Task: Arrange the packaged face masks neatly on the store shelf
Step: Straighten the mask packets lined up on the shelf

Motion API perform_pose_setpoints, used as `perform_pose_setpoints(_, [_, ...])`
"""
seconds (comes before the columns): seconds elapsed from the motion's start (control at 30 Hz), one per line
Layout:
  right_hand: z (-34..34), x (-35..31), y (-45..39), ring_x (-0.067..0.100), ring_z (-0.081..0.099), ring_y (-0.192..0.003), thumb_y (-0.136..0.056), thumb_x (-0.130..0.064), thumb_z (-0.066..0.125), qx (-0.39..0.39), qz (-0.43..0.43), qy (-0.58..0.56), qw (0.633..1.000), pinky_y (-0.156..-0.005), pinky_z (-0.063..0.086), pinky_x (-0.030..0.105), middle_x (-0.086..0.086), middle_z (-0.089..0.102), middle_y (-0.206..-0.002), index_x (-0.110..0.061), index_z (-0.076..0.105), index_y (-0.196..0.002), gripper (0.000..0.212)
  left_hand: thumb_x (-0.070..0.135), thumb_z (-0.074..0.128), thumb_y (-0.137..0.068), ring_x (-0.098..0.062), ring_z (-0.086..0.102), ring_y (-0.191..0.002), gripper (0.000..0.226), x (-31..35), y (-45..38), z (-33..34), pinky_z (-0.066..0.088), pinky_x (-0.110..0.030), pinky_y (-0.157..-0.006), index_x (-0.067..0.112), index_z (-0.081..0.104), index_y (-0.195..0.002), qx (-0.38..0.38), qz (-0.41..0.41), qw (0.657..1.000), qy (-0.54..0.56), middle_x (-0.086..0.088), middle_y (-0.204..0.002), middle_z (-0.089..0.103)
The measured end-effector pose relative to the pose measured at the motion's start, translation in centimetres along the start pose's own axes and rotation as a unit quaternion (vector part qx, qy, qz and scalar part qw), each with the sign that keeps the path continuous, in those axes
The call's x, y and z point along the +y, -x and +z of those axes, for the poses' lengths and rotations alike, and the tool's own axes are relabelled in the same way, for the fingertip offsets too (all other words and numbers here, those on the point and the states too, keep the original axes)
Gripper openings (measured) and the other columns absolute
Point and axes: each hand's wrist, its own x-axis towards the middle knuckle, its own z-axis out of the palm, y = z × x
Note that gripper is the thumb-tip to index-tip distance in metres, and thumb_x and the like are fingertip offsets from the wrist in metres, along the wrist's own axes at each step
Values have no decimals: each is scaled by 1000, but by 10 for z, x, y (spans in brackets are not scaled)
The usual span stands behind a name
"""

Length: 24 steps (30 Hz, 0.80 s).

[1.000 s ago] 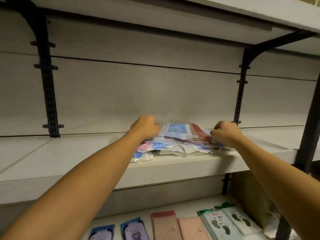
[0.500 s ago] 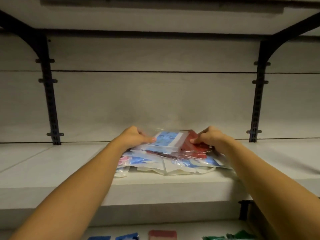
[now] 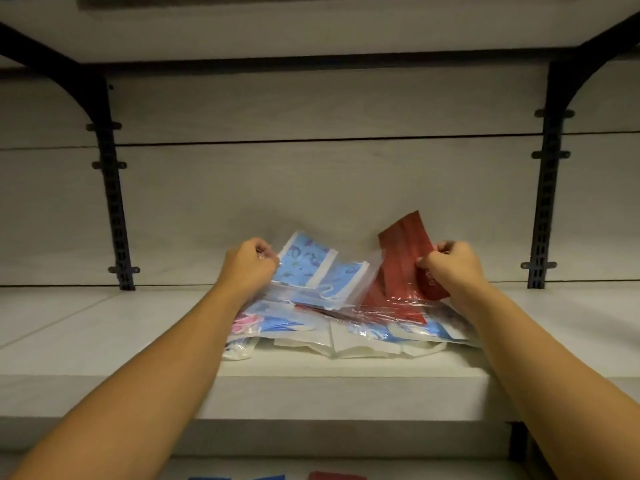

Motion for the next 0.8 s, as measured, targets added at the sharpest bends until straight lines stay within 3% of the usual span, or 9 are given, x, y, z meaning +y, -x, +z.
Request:
perform_pose_setpoints(0.1, [-1, 0, -3, 28, 66, -91, -86, -12, 75, 40, -17, -45, 998, -89, 56, 52, 4, 65, -90, -17, 57, -98, 22, 17, 63, -93, -21, 61, -78, 5, -1, 2, 0, 40, -27, -61, 16, 63, -98, 16, 17, 1000, -8, -2, -89, 65])
perform_pose_setpoints(0.23, [-4, -3, 4, 26, 65, -95, -90, -18, 73, 84, -91, -69, 990, -88, 56, 49, 2, 65, -99, -21, 54, -104, 23, 17, 65, -97, -3, 55, -75, 17, 5, 7, -9, 42, -22, -63, 13, 59, -113, 46, 13, 996, 80, 2, -96, 61])
perform_pose_setpoints(0.37, [-6, -16, 18, 18, 65, -89, -90, -12, 74, 92, -144, -131, 977, -80, 58, 37, -1, 64, -94, -19, 57, -104, 23, 18, 71, -93, -12, 62, -79, 38, 8, 19, -31, 51, -33, -79, 17, 56, -128, 79, -6, 983, 167, 8, -90, 63])
perform_pose_setpoints(0.43, [-6, -26, 28, 10, 64, -83, -90, -10, 74, 76, -166, -167, 969, -78, 58, 31, -4, 65, -91, -18, 58, -103, 23, 17, 75, -90, -15, 64, -81, 38, 10, 30, -44, 53, -40, -89, 22, 59, -124, 67, 1, 980, 185, 8, -84, 67])
perform_pose_setpoints(0.5, [-3, -39, 40, 10, 66, -83, -88, -9, 76, 56, -191, -192, 961, -78, 59, 30, -2, 67, -92, -20, 60, -100, 23, 17, 78, -87, -14, 69, -87, 33, 12, 44, -58, 55, -39, -93, 25, 63, -116, 66, 1, 974, 215, 5, -91, 73])
perform_pose_setpoints(0.6, [7, -63, 69, 12, 69, -83, -85, -10, 79, 26, -227, -224, 947, -78, 58, 28, -2, 70, -91, -31, 62, -93, 28, 15, 79, -86, -10, 72, -84, 27, 16, 67, -83, 56, -29, -81, 24, 66, -107, 102, 2, 960, 261, 1, -95, 75])
perform_pose_setpoints(0.7, [24, -88, 111, 8, 71, -82, -83, -9, 81, -19, -241, -276, 930, -75, 57, 23, -6, 73, -88, -28, 65, -92, 26, 13, 77, -87, -5, 71, -72, 20, 17, 96, -114, 55, -25, -68, 27, 66, -97, 136, 15, 949, 285, 4, -87, 76])
perform_pose_setpoints(0.8, [43, -107, 159, 7, 73, -80, -83, -9, 81, -84, -230, -316, 917, -68, 56, 18, -7, 76, -83, -25, 69, -91, 21, 12, 75, -89, -7, 73, -77, 16, 6, 128, -151, 55, -22, -63, 25, 68, -96, 157, 28, 947, 278, 4, -86, 76])
